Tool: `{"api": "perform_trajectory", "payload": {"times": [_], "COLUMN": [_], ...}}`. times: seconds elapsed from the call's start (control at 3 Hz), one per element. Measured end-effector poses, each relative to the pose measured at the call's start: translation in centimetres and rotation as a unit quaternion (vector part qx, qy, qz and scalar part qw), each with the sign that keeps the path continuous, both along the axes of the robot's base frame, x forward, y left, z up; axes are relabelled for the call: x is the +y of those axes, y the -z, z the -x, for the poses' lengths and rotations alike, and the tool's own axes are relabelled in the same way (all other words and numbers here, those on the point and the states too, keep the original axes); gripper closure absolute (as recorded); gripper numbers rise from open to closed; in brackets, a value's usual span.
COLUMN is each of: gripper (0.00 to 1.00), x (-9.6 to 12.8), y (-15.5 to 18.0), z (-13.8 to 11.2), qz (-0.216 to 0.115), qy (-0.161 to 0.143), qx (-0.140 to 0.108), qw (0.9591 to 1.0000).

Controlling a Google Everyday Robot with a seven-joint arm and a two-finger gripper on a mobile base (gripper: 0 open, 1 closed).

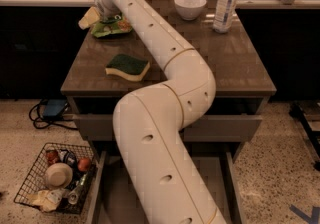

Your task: Place green rice chip bag into middle drawer

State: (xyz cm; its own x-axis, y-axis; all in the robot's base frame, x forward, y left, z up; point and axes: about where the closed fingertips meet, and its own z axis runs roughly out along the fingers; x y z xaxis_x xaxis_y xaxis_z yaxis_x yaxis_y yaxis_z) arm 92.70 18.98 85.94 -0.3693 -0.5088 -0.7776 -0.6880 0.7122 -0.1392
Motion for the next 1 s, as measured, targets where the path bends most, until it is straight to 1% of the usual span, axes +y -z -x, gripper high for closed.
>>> {"api": "perform_trajectory", "payload": {"times": [0.33, 0.67, 1.0], "gripper": [0.00, 0.25, 0.48], "x": [0.2, 0.0, 0.3], "y": [1.2, 2.5, 2.9], "z": [0.0, 0.2, 0.2], "qz": [0.019, 0.032, 0.032], "qy": [0.033, 0.057, 0.054], "qx": [0.025, 0.049, 0.049], "qw": [0.9990, 0.9967, 0.9968]}}
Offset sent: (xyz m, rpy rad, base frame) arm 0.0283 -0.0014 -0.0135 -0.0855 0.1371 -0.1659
